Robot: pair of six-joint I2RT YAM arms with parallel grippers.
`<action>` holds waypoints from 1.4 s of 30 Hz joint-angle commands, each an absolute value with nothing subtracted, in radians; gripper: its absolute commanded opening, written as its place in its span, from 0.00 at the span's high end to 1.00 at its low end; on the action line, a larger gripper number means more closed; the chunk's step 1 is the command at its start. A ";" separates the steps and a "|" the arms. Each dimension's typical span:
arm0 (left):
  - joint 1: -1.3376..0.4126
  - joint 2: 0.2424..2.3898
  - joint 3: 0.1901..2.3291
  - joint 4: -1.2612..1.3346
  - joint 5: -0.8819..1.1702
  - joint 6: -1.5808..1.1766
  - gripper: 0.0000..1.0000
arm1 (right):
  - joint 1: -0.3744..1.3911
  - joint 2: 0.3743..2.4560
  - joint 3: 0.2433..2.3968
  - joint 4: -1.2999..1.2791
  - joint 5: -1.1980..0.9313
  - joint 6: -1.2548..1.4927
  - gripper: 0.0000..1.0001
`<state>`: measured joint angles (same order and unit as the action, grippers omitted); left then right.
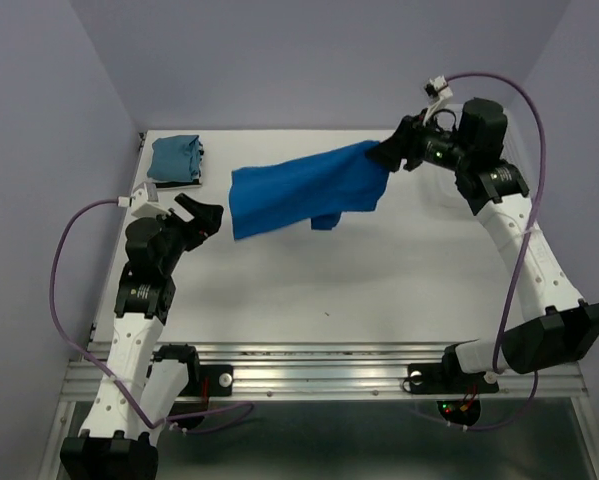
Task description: Fold and stack the tank tops
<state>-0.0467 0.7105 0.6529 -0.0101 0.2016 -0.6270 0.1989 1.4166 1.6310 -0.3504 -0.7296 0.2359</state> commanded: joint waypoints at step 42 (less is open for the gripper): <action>-0.011 1.557 0.838 -0.083 -0.141 -0.710 0.12 | 1.200 1.588 0.920 -0.397 0.206 0.284 0.08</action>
